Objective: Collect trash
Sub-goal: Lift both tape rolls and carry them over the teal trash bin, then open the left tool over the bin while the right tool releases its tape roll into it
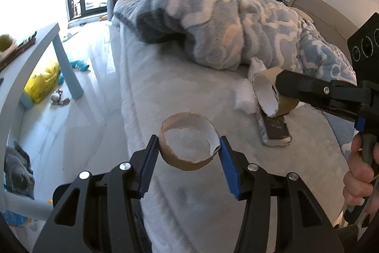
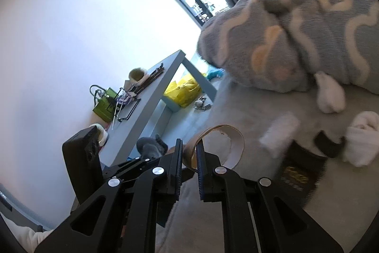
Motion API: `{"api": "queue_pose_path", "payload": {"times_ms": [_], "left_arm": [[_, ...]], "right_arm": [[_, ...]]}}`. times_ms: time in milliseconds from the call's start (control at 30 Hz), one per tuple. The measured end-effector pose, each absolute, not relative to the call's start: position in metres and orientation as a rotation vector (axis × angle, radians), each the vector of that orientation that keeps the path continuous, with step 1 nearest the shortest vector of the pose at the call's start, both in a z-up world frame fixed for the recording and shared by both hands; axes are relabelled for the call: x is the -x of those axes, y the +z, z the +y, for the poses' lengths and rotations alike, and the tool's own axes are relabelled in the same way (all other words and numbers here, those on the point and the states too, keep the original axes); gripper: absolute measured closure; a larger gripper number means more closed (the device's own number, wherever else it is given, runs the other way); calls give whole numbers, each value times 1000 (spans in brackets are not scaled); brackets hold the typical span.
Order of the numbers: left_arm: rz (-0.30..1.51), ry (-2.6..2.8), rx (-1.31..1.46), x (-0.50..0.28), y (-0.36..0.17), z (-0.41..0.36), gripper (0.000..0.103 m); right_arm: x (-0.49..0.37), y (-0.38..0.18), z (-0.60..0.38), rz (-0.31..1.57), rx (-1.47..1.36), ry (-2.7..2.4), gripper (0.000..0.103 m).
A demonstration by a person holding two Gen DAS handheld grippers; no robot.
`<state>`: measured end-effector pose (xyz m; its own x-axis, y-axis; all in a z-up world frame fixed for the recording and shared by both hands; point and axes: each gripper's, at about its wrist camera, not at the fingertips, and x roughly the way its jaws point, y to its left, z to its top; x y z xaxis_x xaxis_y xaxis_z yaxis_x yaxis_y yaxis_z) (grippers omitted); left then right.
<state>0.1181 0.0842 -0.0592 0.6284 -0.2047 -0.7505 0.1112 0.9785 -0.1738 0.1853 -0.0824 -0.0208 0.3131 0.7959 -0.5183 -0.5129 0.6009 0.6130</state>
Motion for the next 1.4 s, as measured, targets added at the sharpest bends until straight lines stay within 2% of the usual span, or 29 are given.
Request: {"api": "queue_pose_path", "payload": {"times_ms": [600, 1000, 1133, 1200, 1233, 1400], "left_arm": [[976, -58, 196, -90, -84, 182, 49], [1149, 13, 257, -70, -128, 241, 49], [1228, 2, 292, -61, -149, 253, 47], [1250, -3, 302, -56, -154, 257, 40], [1254, 4, 307, -54, -155, 261, 32], [1248, 23, 310, -42, -150, 275, 31]], "right_arm": [[-169, -36, 23, 973, -277, 1005, 92], [-151, -59, 99, 1057, -194, 1069, 92], [-148, -67, 118, 1084, -192, 1092, 92], [-146, -71, 124, 1100, -176, 1090, 92], [-145, -75, 127, 1112, -168, 1087, 92], [-143, -93, 138, 1165, -142, 1069, 92]]}}
